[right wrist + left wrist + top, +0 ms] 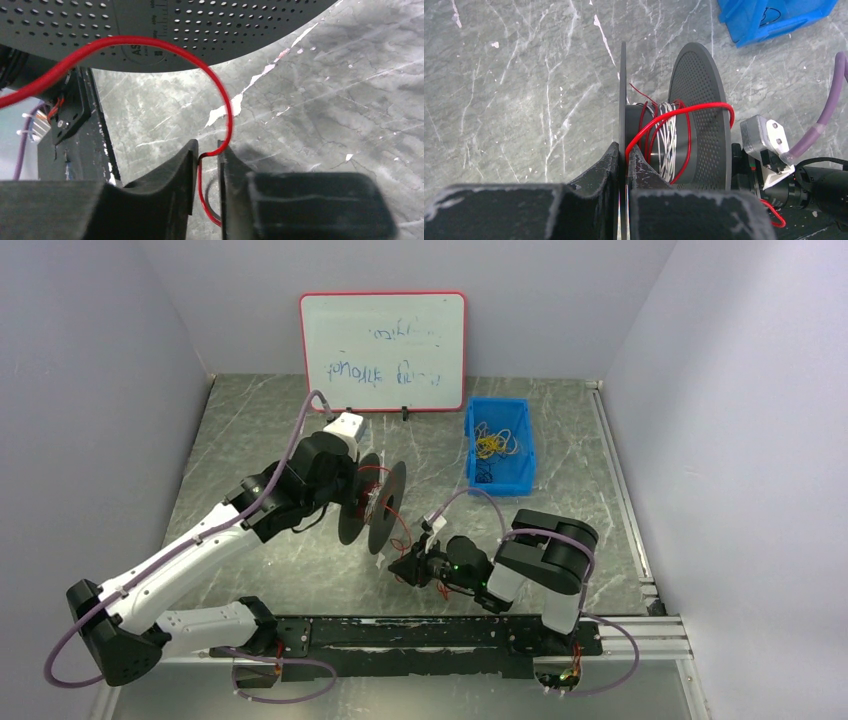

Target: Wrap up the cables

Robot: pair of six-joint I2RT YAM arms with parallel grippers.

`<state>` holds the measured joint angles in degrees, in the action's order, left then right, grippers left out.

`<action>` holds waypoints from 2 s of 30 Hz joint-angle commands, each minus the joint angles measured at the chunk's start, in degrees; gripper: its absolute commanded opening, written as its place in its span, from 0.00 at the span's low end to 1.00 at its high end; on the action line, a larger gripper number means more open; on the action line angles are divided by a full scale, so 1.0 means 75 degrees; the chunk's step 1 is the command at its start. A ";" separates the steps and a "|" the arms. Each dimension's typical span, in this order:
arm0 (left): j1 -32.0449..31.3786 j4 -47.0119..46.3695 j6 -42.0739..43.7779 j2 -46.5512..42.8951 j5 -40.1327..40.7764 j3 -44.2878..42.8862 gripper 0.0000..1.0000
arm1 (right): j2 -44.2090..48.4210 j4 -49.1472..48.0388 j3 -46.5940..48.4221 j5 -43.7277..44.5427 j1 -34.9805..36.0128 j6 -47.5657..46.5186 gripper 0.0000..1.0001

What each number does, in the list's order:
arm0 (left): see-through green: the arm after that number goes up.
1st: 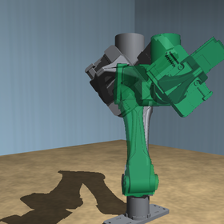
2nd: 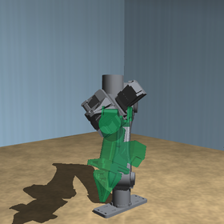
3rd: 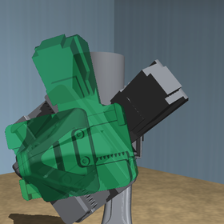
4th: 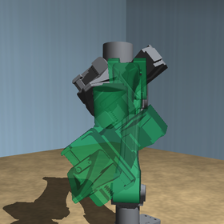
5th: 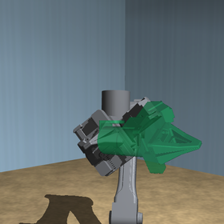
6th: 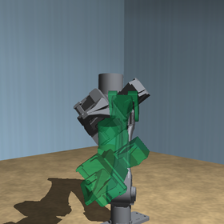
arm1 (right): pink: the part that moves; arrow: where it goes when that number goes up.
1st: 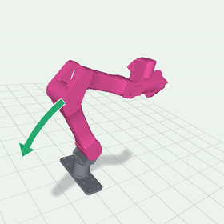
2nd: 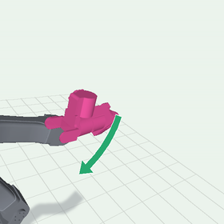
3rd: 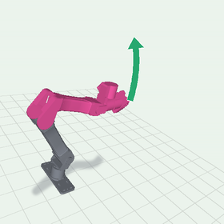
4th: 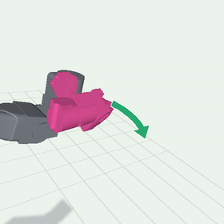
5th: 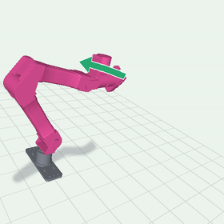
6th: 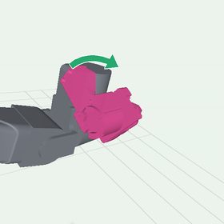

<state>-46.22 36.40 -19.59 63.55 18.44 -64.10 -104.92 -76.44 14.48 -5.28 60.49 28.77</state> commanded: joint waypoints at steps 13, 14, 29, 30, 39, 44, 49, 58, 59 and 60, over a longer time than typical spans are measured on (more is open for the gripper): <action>0.0040 0.0110 -0.0510 -0.0916 -0.0140 -0.0508 0.07 | 0.2889 0.1314 -0.0842 0.2496 0.0030 -0.0841 0.00; 0.0039 0.0130 -0.0492 -0.1009 -0.0207 -0.0487 0.07 | 0.3308 0.1722 -0.0851 0.2747 -0.0004 -0.0992 0.00; 0.0039 0.0829 0.0576 -0.1898 -0.1252 -0.0224 0.07 | 0.7650 0.6583 0.0165 0.4200 -0.2144 -0.1996 0.00; 0.0038 0.0899 0.0632 -0.1927 -0.1269 -0.0249 0.07 | 0.7754 0.6721 0.0208 0.4232 -0.2287 -0.1972 0.00; 0.0039 0.1138 0.1034 -0.2330 -0.1896 -0.0382 0.07 | 0.8265 0.7873 0.0339 0.4787 -0.3055 -0.1664 0.00; 0.0039 0.1147 0.1072 -0.2267 -0.2982 -0.0630 0.07 | 0.8140 0.8092 0.0173 0.4929 -0.3237 -0.1497 0.00; 0.0040 0.1199 0.1146 -0.2299 -0.3251 -0.0812 0.07 | 0.8089 0.8059 -0.0097 0.5029 -0.3412 -0.1416 0.00; 0.0045 0.0851 0.0982 -0.2463 -0.3792 -0.1375 0.07 | 0.8100 0.8220 -0.0211 0.4510 -0.3614 -0.0884 0.00; 0.0039 0.0816 0.0967 -0.2488 -0.3838 -0.1441 0.07 | 0.8075 0.8194 -0.0268 0.4411 -0.3612 -0.0787 0.00; 0.0035 0.0793 0.0936 -0.2508 -0.3863 -0.1509 0.07 | 0.8036 0.8198 -0.0311 0.4337 -0.3612 -0.0663 0.00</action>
<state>-46.22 48.05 -11.35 46.44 -6.98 -71.31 -44.25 -15.11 13.96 29.43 33.85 20.10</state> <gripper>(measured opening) 0.098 0.020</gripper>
